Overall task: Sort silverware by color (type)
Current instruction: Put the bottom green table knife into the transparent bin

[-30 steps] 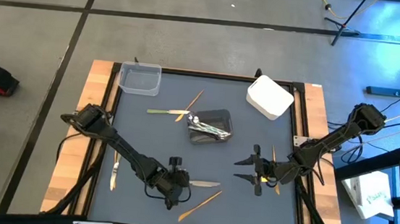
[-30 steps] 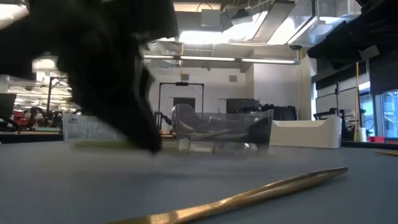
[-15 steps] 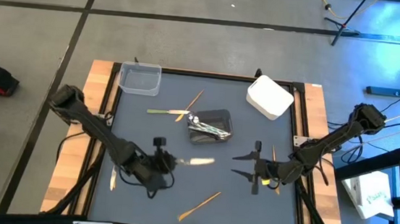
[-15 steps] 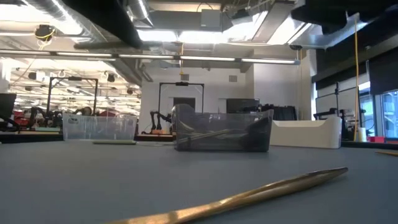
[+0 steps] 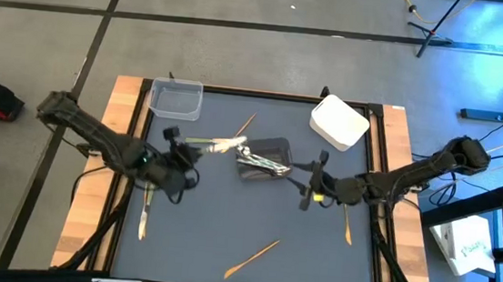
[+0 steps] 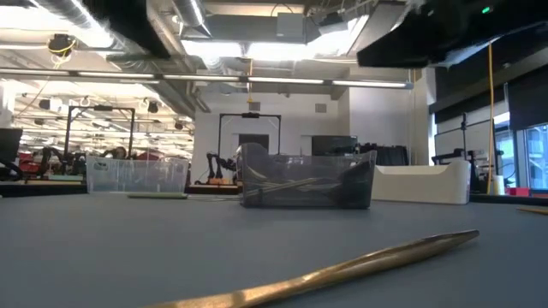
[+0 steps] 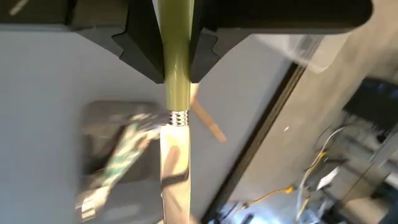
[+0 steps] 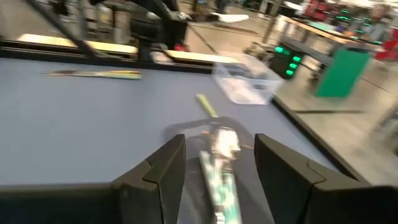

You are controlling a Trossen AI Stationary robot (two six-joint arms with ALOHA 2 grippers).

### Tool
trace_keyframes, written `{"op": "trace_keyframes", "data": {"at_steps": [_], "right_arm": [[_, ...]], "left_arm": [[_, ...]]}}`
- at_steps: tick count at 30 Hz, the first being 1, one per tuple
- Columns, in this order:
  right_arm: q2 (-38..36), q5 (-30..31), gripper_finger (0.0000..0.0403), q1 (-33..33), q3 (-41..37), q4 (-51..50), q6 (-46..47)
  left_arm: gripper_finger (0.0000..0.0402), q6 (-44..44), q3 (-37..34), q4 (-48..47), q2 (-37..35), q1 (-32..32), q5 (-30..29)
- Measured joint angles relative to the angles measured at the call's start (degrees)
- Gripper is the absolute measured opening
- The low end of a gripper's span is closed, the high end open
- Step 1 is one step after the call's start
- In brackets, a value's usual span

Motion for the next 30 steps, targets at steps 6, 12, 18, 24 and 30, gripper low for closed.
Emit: {"op": "trace_keyframes", "data": {"at_steps": [6, 12, 18, 24, 30], "right_arm": [[0.0, 0.0, 0.0179, -7.2, 0.0, -0.3, 0.0], [0.0, 0.0, 0.0179, -11.2, 0.0, -1.7, 0.0], [0.0, -0.1, 0.0179, -13.5, 0.0, -4.3, 0.0], [0.0, -0.5, 0.0179, -15.3, 0.0, -4.9, -0.1], [0.0, -2.2, 0.0179, -15.7, 0.0, -5.2, 0.0]], "left_arm": [[0.006, 0.9, -8.5, -0.3, -10.2, 12.5, 0.6], [0.006, 5.1, -9.7, -0.2, -13.0, 28.5, 9.6], [0.006, 12.0, -9.7, -1.2, -10.6, 44.5, 16.7], [0.006, 12.8, -9.7, -1.7, -8.8, 54.9, 20.2], [0.006, 15.7, -9.7, -1.9, -6.3, 59.3, 23.3]]}}
